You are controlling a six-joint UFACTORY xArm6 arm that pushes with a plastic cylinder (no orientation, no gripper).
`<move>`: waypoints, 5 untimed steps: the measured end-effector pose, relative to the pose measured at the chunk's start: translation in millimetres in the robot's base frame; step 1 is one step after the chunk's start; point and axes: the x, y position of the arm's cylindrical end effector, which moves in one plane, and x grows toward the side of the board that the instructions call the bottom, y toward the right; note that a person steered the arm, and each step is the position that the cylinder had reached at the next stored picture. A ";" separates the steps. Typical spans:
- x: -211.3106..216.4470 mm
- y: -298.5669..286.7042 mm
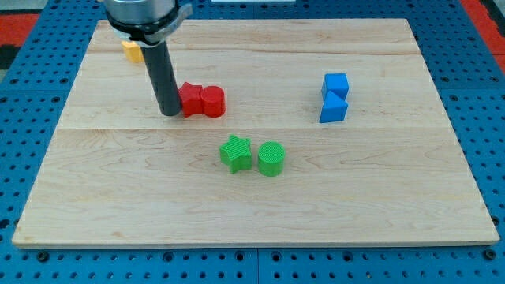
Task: Push the red star and red circle to the center
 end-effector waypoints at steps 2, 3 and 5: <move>2.2 39.4; 0.7 23.7; -13.2 -8.4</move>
